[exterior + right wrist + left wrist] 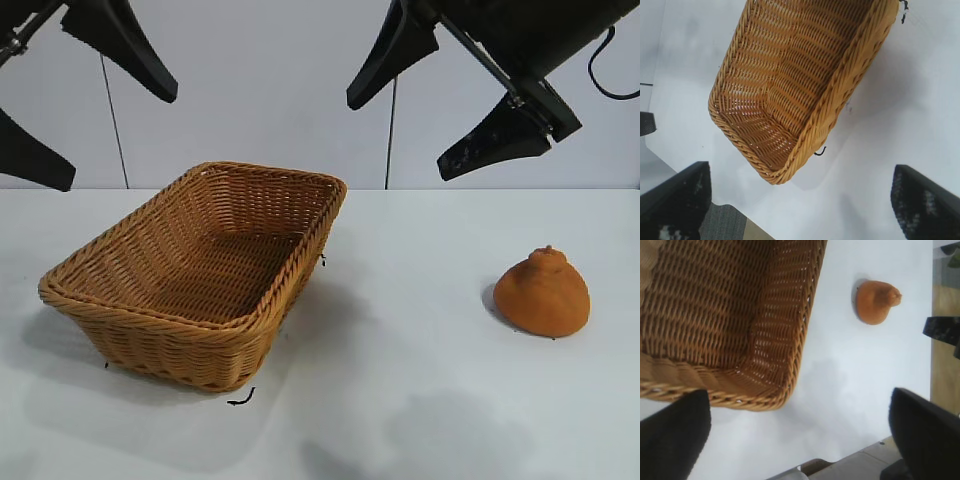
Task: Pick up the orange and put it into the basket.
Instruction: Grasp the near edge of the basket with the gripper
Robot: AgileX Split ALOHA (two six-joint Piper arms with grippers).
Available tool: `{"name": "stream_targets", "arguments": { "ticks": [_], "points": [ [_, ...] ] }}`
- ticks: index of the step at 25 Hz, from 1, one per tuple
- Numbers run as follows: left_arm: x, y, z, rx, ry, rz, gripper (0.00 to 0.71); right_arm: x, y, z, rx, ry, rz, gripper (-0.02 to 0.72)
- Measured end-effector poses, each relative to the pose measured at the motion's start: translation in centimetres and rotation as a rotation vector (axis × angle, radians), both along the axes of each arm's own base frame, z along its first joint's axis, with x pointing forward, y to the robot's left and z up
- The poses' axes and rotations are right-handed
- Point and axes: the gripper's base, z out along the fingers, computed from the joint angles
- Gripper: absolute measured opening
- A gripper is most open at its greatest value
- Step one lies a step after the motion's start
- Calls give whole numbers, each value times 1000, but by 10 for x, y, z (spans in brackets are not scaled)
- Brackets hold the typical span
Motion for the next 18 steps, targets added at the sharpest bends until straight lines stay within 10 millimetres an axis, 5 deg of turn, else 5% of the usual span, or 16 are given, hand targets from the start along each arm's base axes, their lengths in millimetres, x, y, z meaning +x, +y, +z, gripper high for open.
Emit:
{"name": "stream_targets", "arguments": {
  "ticks": [5, 10, 18],
  "points": [
    [-21, 2, 3, -41, 47, 84, 692, 0, 0, 0, 1, 1, -2, 696],
    [-35, -23, 2, -48, 90, 128, 692, 0, 0, 0, 1, 1, -2, 696],
    [-27, -28, -16, 31, 173, 445, 692, 0, 0, 0, 1, 3, -1, 696]
  ]
}}
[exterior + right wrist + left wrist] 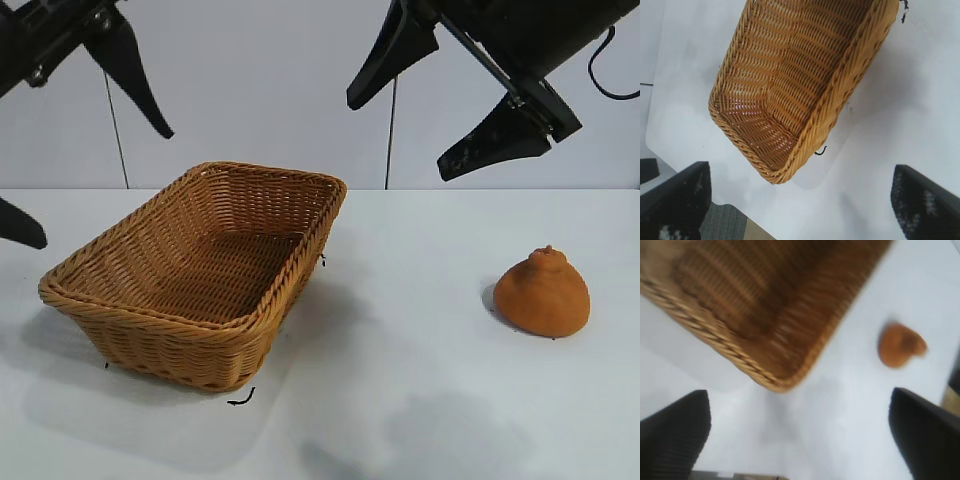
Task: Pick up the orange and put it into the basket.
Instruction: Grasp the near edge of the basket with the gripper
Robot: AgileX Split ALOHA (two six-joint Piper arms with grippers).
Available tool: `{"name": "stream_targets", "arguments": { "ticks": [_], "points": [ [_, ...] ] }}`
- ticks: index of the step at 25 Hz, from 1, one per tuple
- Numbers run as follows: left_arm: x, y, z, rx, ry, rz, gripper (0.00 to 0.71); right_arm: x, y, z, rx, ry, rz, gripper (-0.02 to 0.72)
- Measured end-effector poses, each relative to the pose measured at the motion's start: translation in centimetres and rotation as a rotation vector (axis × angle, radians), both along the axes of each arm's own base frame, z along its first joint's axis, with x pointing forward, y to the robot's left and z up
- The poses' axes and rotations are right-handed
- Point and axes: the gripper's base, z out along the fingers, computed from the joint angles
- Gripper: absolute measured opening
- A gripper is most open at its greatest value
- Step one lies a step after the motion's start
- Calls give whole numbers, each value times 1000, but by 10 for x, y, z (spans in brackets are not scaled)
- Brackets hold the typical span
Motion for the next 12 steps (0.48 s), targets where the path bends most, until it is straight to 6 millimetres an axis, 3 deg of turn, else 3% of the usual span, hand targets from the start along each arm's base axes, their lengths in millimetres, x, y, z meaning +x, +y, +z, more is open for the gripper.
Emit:
{"name": "stream_targets", "arguments": {
  "ticks": [3, 12],
  "points": [
    [4, 0, -8, 5, 40, 69, 692, 0, 0, 0, 0, 0, 0, 696],
    [22, -7, -59, 6, 256, 285, 692, 0, 0, 0, 0, 0, 0, 696]
  ]
}}
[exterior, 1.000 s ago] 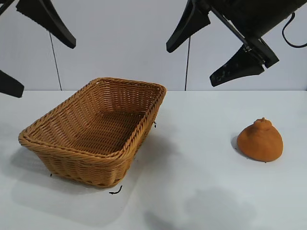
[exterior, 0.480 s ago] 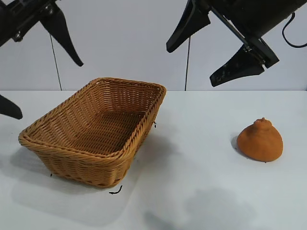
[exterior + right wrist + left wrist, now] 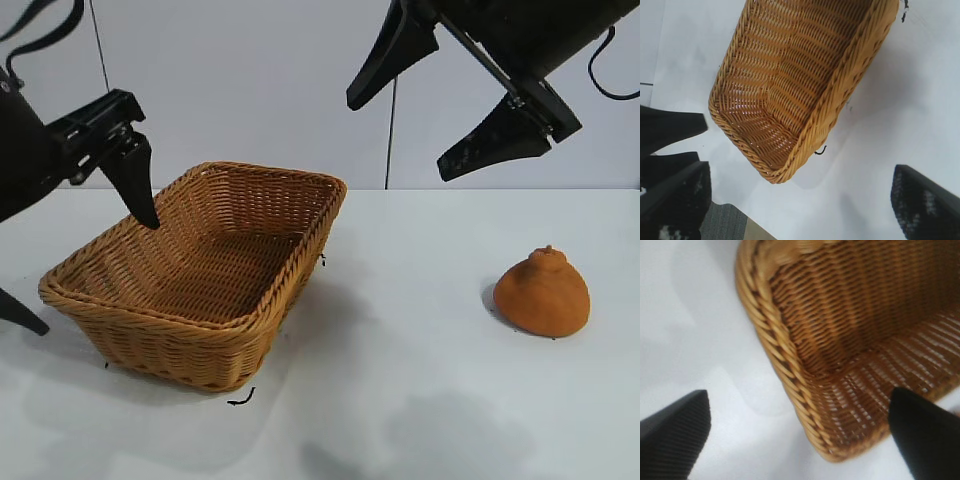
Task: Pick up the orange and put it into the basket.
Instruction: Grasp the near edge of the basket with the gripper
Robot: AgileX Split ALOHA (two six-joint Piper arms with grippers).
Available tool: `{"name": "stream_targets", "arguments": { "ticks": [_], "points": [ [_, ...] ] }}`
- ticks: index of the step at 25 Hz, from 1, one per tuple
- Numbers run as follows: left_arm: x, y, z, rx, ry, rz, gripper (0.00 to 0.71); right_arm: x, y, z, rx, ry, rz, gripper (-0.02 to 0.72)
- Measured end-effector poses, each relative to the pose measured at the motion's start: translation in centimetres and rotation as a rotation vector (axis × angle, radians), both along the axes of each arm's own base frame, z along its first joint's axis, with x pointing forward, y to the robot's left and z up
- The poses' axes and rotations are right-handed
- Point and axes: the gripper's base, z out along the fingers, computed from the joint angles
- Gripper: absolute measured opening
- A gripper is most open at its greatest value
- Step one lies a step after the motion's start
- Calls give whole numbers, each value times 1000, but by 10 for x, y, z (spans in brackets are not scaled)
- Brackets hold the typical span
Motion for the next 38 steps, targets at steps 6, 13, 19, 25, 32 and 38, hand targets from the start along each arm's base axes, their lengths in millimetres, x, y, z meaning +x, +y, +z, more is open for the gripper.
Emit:
{"name": "stream_targets", "arguments": {
  "ticks": [6, 13, 19, 25, 32, 38],
  "points": [
    [3, -1, -6, -23, 24, 99, 692, 0, 0, 0, 0, 0, 0, 696],
    [7, -2, -6, -39, -5, 118, 692, 0, 0, 0, 0, 0, 0, 696],
    [19, -8, -19, -15, 28, 107, 692, 0, 0, 0, 0, 2, 1, 696],
    [19, -13, -44, 33, 121, 104, 692, 0, 0, 0, 0, 3, 3, 696],
    [19, -22, -76, 70, 186, 101, 692, 0, 0, 0, 0, 4, 3, 696],
    [26, -24, -80, 32, 143, 149, 692, 0, 0, 0, 0, 4, 3, 696]
  ]
}}
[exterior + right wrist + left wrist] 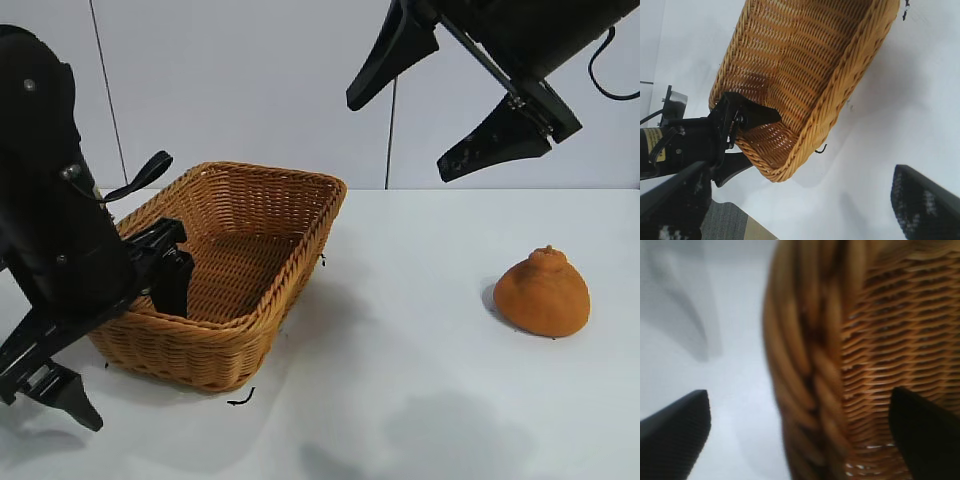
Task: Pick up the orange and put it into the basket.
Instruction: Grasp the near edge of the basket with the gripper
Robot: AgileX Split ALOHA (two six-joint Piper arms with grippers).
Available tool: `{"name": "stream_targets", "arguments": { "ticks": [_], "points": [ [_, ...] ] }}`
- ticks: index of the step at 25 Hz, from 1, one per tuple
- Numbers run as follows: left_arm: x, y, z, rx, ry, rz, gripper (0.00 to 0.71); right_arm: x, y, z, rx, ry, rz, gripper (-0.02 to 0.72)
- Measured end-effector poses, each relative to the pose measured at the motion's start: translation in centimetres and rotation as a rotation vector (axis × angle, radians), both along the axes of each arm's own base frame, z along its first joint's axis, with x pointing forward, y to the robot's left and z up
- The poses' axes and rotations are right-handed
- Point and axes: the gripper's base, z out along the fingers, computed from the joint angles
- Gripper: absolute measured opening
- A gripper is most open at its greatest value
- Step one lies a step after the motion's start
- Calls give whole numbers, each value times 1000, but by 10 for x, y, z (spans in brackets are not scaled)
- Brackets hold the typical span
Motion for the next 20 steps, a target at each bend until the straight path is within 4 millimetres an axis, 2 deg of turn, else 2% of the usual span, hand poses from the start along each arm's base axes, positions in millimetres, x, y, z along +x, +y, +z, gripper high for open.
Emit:
{"name": "stream_targets", "arguments": {
  "ticks": [3, 10, 20],
  "points": [
    [2, -1, 1, -14, -18, 19, 668, 0, 0, 0, 0, 0, 0, 696],
    [6, -2, 2, -34, -59, 25, 468, 0, 0, 0, 2, 5, -5, 696],
    [4, -2, 1, -30, -46, 29, 251, 0, 0, 0, 2, 6, -5, 696]
  ]
}}
